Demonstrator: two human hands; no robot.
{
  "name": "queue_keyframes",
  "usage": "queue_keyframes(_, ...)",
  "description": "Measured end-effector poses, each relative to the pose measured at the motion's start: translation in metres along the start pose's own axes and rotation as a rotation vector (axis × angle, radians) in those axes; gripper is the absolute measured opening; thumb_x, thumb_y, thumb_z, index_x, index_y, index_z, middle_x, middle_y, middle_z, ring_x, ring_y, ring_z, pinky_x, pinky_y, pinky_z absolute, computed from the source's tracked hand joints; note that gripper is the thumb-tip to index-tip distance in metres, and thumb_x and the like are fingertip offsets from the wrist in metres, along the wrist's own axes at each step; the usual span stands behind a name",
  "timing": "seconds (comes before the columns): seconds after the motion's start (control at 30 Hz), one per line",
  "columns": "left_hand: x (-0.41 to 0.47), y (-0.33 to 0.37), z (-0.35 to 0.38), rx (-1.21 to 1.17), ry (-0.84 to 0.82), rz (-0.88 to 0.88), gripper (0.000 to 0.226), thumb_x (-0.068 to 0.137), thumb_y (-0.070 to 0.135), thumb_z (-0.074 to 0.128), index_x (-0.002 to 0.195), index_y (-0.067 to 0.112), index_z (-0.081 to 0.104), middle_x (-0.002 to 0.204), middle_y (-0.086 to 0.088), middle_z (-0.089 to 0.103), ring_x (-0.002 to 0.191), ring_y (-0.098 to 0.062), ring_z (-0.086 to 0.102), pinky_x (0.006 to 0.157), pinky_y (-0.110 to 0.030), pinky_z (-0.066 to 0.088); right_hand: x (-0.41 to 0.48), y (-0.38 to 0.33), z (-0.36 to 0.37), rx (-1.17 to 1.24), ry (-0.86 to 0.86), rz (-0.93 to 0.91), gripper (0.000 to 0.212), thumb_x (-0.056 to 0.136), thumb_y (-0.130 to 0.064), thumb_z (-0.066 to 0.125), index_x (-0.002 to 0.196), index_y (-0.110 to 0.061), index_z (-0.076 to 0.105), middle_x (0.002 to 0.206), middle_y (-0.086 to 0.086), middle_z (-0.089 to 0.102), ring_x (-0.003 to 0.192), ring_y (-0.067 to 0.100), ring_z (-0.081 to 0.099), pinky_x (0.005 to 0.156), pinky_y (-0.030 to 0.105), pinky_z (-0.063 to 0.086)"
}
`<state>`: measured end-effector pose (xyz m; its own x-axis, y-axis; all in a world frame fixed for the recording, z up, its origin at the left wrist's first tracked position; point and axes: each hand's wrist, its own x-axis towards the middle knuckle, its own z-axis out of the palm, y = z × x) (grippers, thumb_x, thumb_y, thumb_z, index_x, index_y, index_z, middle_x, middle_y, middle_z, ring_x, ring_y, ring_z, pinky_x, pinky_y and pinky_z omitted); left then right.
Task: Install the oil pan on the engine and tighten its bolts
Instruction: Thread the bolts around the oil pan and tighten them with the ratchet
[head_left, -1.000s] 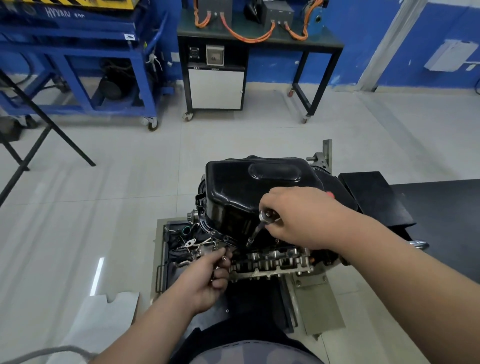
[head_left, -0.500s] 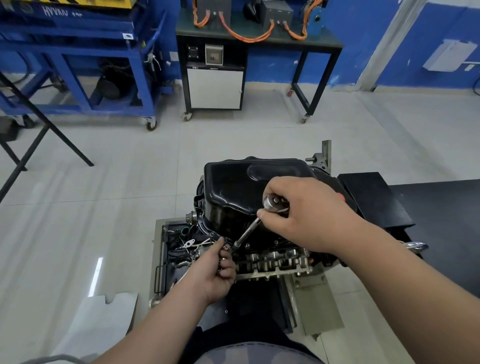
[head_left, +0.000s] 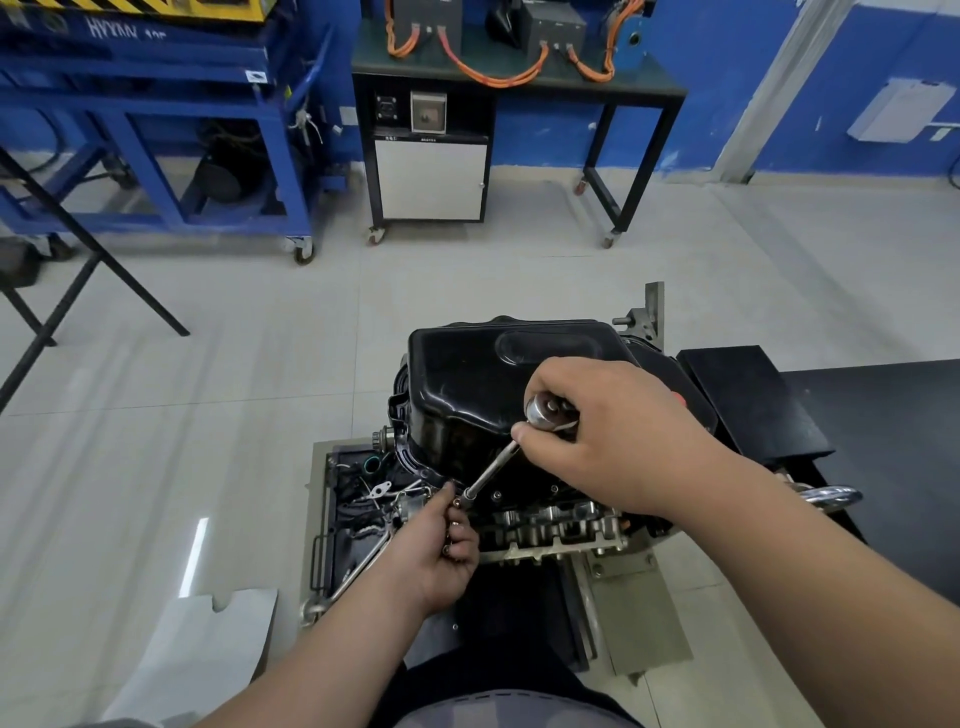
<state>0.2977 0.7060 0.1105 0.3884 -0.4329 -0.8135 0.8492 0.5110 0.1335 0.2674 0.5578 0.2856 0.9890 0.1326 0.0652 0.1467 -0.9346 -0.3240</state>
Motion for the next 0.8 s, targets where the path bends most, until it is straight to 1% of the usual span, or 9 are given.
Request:
queue_keyframes(0.07,0.0,0.001,0.0,0.0,-0.004,-0.008,0.028,0.092,0.032,0.054,0.071,0.015,0.046,0.044,0.007,0.039,0.029,-0.003,0.032,0.026,-0.012,0.017,0.001,0.0,-0.001,0.014,0.001,0.0,0.017,0.078,-0.048,0.052,0.077,-0.032,0.047,0.067,-0.017,0.047,0.067,0.001,0.048,0.055,0.016,0.027)
queue_keyframes(0.2,-0.003,0.001,0.001,-0.028,-0.031,-0.048,0.029,0.091,0.033,0.054,0.069,0.016,0.046,0.044,0.007,0.038,0.029,-0.003,0.031,0.024,-0.013,0.018,0.003,0.0,0.0,0.008,0.004,-0.001,0.017,0.079,-0.048,0.052,0.078,-0.031,0.048,0.068,-0.018,0.047,0.067,-0.001,0.047,0.053,0.017,0.025)
queue_keyframes(0.27,-0.004,0.001,0.0,-0.052,-0.029,-0.054,0.031,0.091,0.034,0.054,0.067,0.016,0.046,0.044,0.008,0.038,0.029,-0.003,0.031,0.024,-0.013,0.017,0.003,0.0,-0.001,-0.004,-0.011,-0.017,0.017,0.078,-0.048,0.052,0.078,-0.031,0.049,0.068,-0.017,0.048,0.068,0.0,0.048,0.052,0.015,0.024)
queue_keyframes(0.43,-0.001,0.006,0.001,-0.169,-0.009,-0.041,0.038,0.094,0.036,0.049,0.062,0.015,0.043,0.04,0.008,0.035,0.026,-0.002,0.03,0.026,-0.011,0.014,0.002,-0.002,0.001,-0.058,-0.125,-0.169,0.014,0.08,-0.043,0.055,0.078,-0.033,0.045,0.073,-0.015,0.049,0.066,0.006,0.045,0.057,0.014,0.03)
queue_keyframes(0.5,0.0,0.009,0.002,-0.178,-0.003,-0.028,0.039,0.094,0.037,0.049,0.061,0.015,0.042,0.038,0.008,0.034,0.025,-0.002,0.029,0.025,-0.011,0.013,0.001,-0.002,0.002,-0.057,-0.149,-0.199,0.012,0.082,-0.041,0.054,0.079,-0.033,0.046,0.075,-0.015,0.049,0.066,0.007,0.045,0.061,0.021,0.037)
queue_keyframes(0.57,0.001,0.012,0.003,-0.153,0.012,-0.02,0.04,0.093,0.037,0.05,0.061,0.015,0.041,0.037,0.008,0.034,0.025,-0.003,0.028,0.025,-0.011,0.013,0.0,-0.003,0.003,-0.063,-0.188,-0.224,0.011,0.084,-0.039,0.055,0.081,-0.031,0.049,0.077,-0.015,0.049,0.068,0.008,0.047,0.065,0.025,0.039)
queue_keyframes(0.63,0.002,0.011,0.002,-0.101,0.042,-0.018,0.039,0.092,0.038,0.051,0.062,0.015,0.041,0.037,0.008,0.035,0.025,-0.003,0.028,0.025,-0.012,0.014,0.0,-0.002,0.003,-0.079,-0.226,-0.245,0.01,0.087,-0.038,0.055,0.086,-0.028,0.053,0.08,-0.015,0.051,0.071,0.008,0.048,0.069,0.025,0.039)
queue_keyframes(0.73,0.005,0.005,0.002,-0.021,0.09,-0.009,0.036,0.091,0.036,0.054,0.064,0.016,0.043,0.038,0.008,0.036,0.025,-0.003,0.029,0.028,-0.009,0.014,0.0,-0.004,0.004,-0.154,-0.212,-0.207,0.015,0.09,-0.044,0.049,0.095,-0.03,0.053,0.083,-0.016,0.047,0.073,0.005,0.043,0.065,0.024,0.031)
queue_keyframes(0.8,0.007,0.004,0.005,0.038,0.097,-0.005,0.035,0.093,0.037,0.051,0.066,0.016,0.044,0.038,0.008,0.037,0.026,-0.003,0.03,0.029,-0.008,0.015,0.001,-0.007,0.006,-0.228,-0.187,-0.163,0.022,0.091,-0.05,0.042,0.097,-0.03,0.049,0.084,-0.014,0.047,0.074,0.009,0.049,0.063,0.028,0.034)
